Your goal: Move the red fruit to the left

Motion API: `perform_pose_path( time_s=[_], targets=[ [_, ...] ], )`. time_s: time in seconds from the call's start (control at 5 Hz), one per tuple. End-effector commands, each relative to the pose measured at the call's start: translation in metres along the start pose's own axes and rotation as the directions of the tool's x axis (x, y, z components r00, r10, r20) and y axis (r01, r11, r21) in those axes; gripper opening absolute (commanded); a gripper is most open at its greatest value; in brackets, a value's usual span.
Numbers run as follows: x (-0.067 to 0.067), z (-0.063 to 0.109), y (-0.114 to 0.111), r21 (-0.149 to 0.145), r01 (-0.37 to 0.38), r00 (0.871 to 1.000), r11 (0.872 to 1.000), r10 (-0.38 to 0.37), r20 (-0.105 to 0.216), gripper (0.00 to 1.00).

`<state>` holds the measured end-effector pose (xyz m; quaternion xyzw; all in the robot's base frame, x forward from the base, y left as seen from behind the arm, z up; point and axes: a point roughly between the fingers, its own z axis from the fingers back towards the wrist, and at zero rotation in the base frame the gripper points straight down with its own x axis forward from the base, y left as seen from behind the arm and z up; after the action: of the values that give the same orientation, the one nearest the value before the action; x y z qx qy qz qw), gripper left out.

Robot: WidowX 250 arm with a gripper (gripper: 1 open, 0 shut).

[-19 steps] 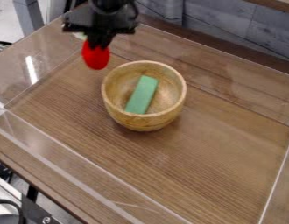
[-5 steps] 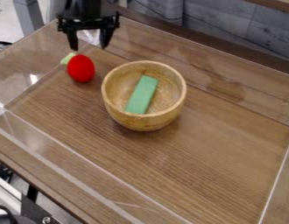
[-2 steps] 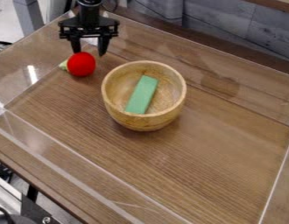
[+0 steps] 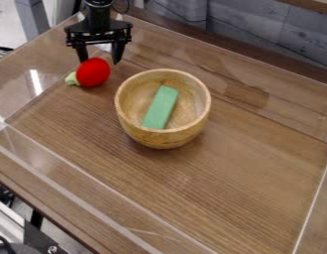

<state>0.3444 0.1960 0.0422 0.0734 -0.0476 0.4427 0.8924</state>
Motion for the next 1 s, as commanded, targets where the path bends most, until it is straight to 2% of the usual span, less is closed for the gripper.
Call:
perform_pose_path(
  time_s=[0.0, 0.2, 0.4, 0.6, 0.8],
  targets=[
    [0.013, 0.035, 0.008, -0.048, -0.112, 0.992, 0.993, 0.115, 0.055, 1.0],
    [0.008, 0.06, 0.007, -0.075, -0.112, 0.992, 0.991, 0.116, 0.044, 1.0],
    [0.001, 0.093, 0.003, -0.122, -0.101, 0.994, 0.987, 0.106, 0.031, 1.0],
    [0.004, 0.097, -0.001, -0.135, -0.105, 0.994, 0.985, 0.108, 0.02, 1.0],
    [0.005, 0.091, -0.008, -0.135, -0.104, 0.994, 0.985, 0.107, 0.018, 1.0]
  ],
)
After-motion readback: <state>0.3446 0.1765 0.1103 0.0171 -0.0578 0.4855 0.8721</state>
